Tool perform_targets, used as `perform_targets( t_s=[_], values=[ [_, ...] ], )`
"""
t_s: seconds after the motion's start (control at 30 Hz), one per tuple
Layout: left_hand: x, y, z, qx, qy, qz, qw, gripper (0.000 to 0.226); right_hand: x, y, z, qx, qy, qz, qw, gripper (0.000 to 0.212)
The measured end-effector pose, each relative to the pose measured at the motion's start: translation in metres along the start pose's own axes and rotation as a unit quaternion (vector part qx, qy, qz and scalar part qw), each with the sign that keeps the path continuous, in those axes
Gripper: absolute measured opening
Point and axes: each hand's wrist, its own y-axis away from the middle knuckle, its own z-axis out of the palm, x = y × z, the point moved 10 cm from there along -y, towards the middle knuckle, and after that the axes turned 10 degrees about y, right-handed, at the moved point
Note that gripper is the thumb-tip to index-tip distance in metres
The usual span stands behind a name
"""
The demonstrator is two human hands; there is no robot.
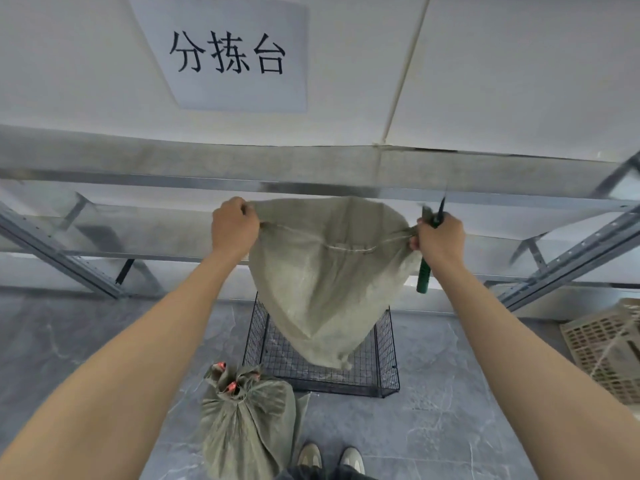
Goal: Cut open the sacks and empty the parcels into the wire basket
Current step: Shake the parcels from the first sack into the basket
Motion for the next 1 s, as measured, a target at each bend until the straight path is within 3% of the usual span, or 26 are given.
perform_targets(
  t_s=[0.33,0.73,0.83,1.0],
  values=[
    [-0.013,-0.009,0.01,-0.039,-0.027,-0.012,0.999,0.023,-0.002,-0.005,0.018,-0.032,0.013,0.021,0.999,0.007],
    [0.021,-0.036,-0.027,0.023,0.112,-0.031,0.993,0.024,-0.038,-0.028,-0.033,0.048,-0.047,0.005,0.998,0.007],
    [0.025,-0.03,-0.033,0.075,0.082,-0.004,0.994,0.027,-0.039,-0.026,-0.036,0.09,-0.029,-0.031,0.995,0.008],
    [-0.004,-0.021,-0.003,-0.029,0.022,-0.049,0.998,0.027,-0.011,-0.028,0.0,-0.046,0.01,0.014,0.999,0.009]
  ],
)
